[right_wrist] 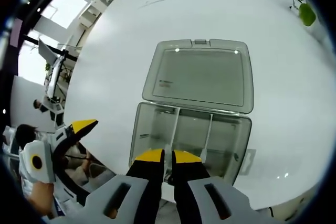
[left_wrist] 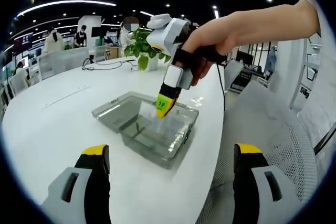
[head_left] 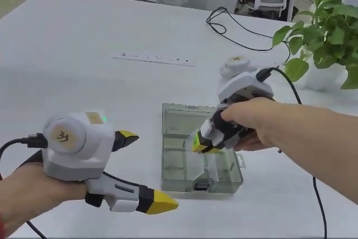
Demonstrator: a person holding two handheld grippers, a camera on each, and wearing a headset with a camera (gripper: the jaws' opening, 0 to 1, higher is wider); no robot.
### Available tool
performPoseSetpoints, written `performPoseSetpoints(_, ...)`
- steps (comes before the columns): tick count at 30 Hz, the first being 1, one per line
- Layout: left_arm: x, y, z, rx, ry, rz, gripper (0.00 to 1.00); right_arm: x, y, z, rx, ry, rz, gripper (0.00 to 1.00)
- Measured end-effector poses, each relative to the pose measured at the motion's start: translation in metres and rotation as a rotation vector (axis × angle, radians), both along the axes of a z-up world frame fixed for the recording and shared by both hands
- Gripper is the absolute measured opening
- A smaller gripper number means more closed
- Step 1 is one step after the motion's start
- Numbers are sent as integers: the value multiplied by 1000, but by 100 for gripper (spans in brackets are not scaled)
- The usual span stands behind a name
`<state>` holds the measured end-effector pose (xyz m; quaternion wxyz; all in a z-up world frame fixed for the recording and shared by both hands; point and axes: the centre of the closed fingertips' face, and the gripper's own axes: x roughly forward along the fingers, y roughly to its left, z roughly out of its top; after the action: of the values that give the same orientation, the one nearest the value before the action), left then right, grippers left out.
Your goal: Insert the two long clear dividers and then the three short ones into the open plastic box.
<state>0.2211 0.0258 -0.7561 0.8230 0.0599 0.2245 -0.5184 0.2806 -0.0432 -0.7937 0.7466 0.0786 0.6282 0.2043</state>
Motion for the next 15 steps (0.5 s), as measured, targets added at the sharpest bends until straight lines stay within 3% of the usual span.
performPoseSetpoints(15, 1, 2, -2, 1, 3, 6, 100, 1, 4, 2, -82, -49, 110, 7)
